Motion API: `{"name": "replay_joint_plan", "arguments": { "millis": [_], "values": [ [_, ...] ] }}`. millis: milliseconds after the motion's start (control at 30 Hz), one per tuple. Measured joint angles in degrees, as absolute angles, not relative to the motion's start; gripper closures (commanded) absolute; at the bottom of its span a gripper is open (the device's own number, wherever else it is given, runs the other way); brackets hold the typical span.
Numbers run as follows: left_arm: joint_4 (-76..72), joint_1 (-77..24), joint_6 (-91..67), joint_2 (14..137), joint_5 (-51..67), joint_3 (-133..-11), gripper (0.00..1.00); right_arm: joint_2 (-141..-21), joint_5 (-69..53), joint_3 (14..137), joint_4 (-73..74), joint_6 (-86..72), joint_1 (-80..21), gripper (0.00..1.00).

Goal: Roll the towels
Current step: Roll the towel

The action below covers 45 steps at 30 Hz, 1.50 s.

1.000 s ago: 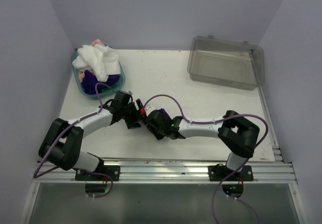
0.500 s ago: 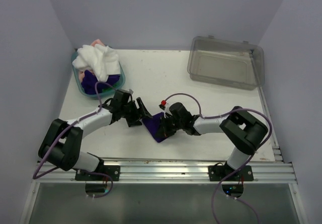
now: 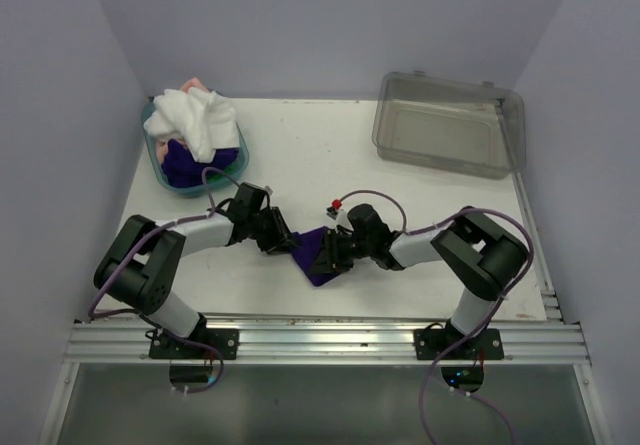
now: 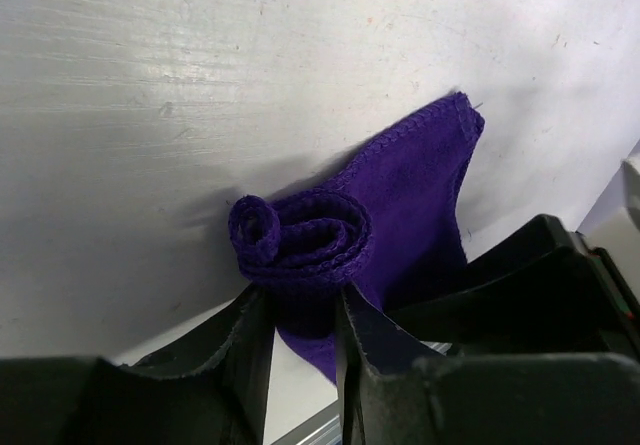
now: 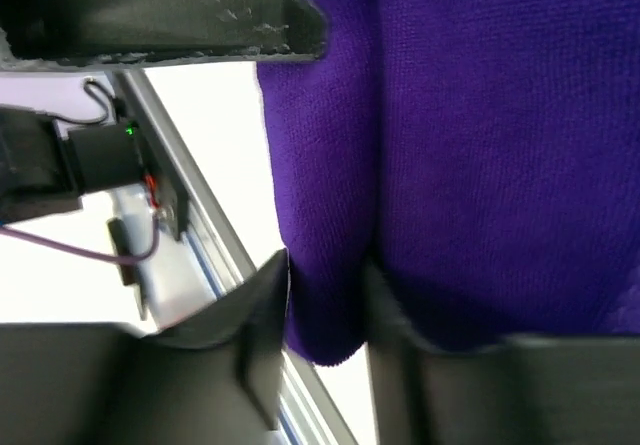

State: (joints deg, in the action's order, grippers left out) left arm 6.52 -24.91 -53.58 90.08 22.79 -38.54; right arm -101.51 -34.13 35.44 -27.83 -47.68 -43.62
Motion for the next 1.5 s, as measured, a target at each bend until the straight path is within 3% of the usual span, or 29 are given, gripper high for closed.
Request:
{"name": "replay_joint_plan", "arguments": {
  "millis": [67,333,533,767,867,967,1000,1033,1133,1167,1267,1500],
  "values": [
    [6.4,-25.1,-53.6,90.1,22.9,-38.5,0.70,-97.7,-31.4,36.4,-21.8,-45.0,-44.2,0.49],
    [6.5,-25.2,-53.6,90.1,22.9,-38.6,0.71,-85.3,-7.8,46.2,3.2,-32.9,-53.3,0.51],
    [7.0,-25.2,-53.9,89.6,22.4,-38.6,0.71,-90.5,11.0,57.0,14.6,-25.9,-65.3,0.53],
    [7.5,-25.2,-54.5,89.4,22.1,-38.6,0.70,-100.2,23.0,62.8,19.1,-21.0,-71.0,0.53],
    [7.6,-25.2,-54.5,89.3,22.1,-38.6,0.69,-103.4,25.4,63.7,19.6,-20.1,-71.2,0.57],
    [7.8,-25.2,-54.5,89.2,21.8,-38.6,0.62,-106.1,28.0,64.8,19.8,-19.4,-71.2,0.78],
    [7.9,-25.2,-54.6,89.1,21.7,-38.6,0.60,-106.7,29.0,65.2,20.0,-19.2,-71.2,0.93],
    [8.0,-25.2,-54.7,88.9,21.5,-38.6,0.56,-107.0,29.9,65.6,20.1,-19.3,-71.3,0.98],
    [8.7,-25.2,-54.8,87.8,21.2,-38.6,0.35,-107.0,30.5,65.7,19.7,-19.5,-71.3,1.00],
    [9.0,-25.2,-54.7,87.3,21.1,-38.6,0.33,-107.0,30.4,65.6,19.4,-19.6,-71.2,1.00],
    [10.5,-24.8,-54.7,84.9,21.0,-38.6,0.27,-105.5,27.4,63.5,16.3,-19.5,-70.2,1.00],
    [12.8,-23.2,-54.7,78.9,19.8,-38.5,0.26,-97.7,7.7,53.2,4.2,-24.2,-60.8,1.00]
  ]
}}
